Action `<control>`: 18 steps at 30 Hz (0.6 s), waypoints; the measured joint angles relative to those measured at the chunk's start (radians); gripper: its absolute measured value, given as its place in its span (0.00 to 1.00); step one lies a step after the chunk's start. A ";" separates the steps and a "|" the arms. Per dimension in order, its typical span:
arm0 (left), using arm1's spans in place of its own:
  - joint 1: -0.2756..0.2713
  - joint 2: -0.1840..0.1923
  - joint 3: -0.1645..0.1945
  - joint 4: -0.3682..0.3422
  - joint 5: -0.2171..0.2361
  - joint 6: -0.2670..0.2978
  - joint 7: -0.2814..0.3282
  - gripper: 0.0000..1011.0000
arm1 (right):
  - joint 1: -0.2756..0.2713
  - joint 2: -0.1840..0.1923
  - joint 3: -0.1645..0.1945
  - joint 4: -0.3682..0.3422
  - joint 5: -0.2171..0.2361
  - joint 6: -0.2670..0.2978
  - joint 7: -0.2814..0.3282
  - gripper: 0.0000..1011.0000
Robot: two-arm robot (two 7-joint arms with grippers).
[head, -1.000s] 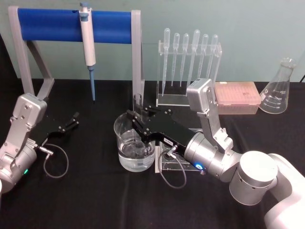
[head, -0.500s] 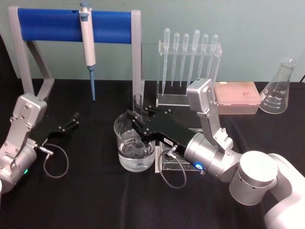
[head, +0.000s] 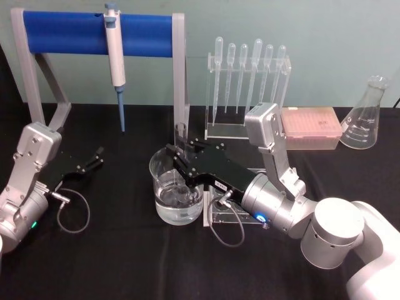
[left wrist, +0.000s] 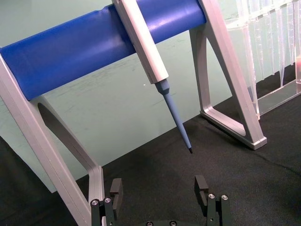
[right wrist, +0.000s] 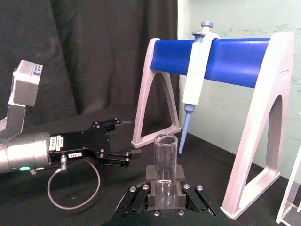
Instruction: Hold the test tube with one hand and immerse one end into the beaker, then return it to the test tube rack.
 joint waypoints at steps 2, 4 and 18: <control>0.000 0.000 0.000 0.000 0.000 0.000 0.000 0.99 | 0.000 0.000 0.000 0.000 0.000 0.000 0.000 0.22; 0.000 0.000 0.000 0.000 0.000 0.000 0.000 0.99 | 0.000 0.000 0.000 0.000 0.000 0.000 0.000 0.22; 0.000 0.000 0.000 0.000 0.000 0.000 0.000 0.99 | -0.012 0.009 0.024 -0.100 -0.005 0.014 -0.008 0.22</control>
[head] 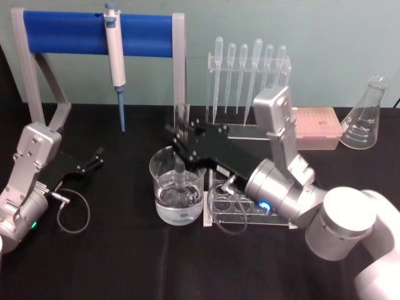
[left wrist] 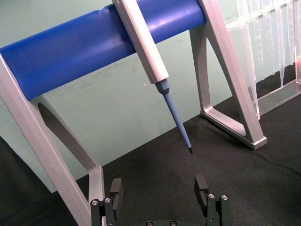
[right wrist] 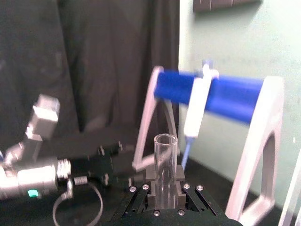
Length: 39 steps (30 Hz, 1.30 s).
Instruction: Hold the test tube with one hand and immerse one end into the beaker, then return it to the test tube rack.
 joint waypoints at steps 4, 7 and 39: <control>0.000 0.000 0.000 0.000 0.000 0.000 0.000 0.99 | 0.000 0.015 0.021 -0.092 0.018 0.024 0.000 0.22; 0.000 0.000 0.000 0.000 0.000 0.000 0.000 0.99 | -0.001 0.024 0.037 -0.142 0.036 0.044 -0.003 0.22; 0.000 0.000 0.000 0.000 0.000 0.000 0.000 0.99 | -0.142 0.180 0.157 -0.229 0.051 0.075 -0.058 0.22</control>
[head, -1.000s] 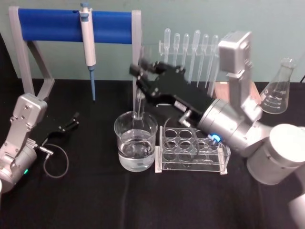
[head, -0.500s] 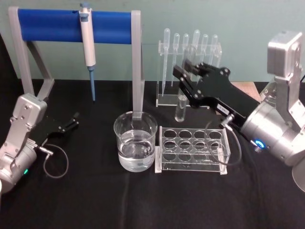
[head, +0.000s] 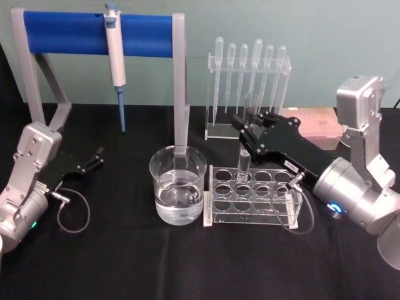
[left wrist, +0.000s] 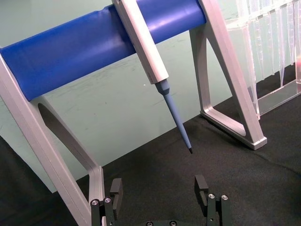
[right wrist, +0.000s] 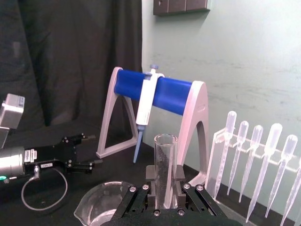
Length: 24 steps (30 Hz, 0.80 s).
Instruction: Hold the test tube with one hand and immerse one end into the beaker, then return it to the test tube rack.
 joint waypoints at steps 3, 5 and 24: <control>0.000 0.000 0.000 0.000 0.000 0.000 0.000 0.99 | 0.000 -0.008 -0.003 0.012 -0.005 0.005 -0.001 0.22; 0.000 0.000 0.000 0.000 0.000 0.000 0.000 0.99 | 0.000 -0.010 -0.004 0.016 -0.006 0.007 -0.001 0.22; 0.000 0.000 0.000 0.000 0.000 0.000 0.000 0.99 | -0.007 -0.033 -0.021 0.064 -0.038 0.025 -0.007 0.22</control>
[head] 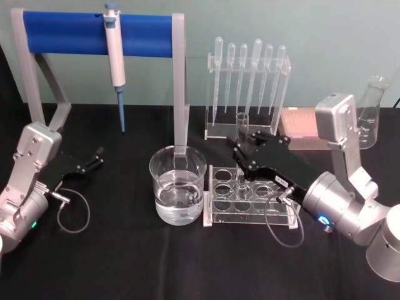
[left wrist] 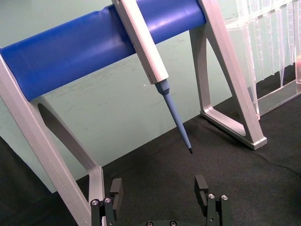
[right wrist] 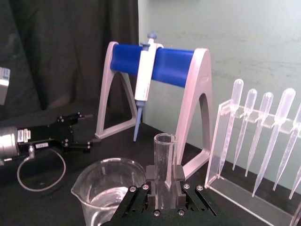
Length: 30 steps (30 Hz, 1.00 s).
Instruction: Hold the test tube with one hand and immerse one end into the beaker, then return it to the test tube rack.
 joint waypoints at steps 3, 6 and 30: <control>0.000 0.000 0.000 0.000 0.000 0.000 0.000 0.99 | 0.000 -0.002 -0.002 0.009 -0.006 -0.001 0.000 0.22; 0.000 0.000 0.000 0.000 0.000 0.000 0.000 0.99 | -0.001 -0.003 -0.006 0.019 -0.015 -0.003 0.000 0.22; 0.000 0.000 0.000 0.000 0.000 0.000 0.000 0.99 | -0.020 0.016 -0.013 -0.008 -0.104 0.049 0.006 0.61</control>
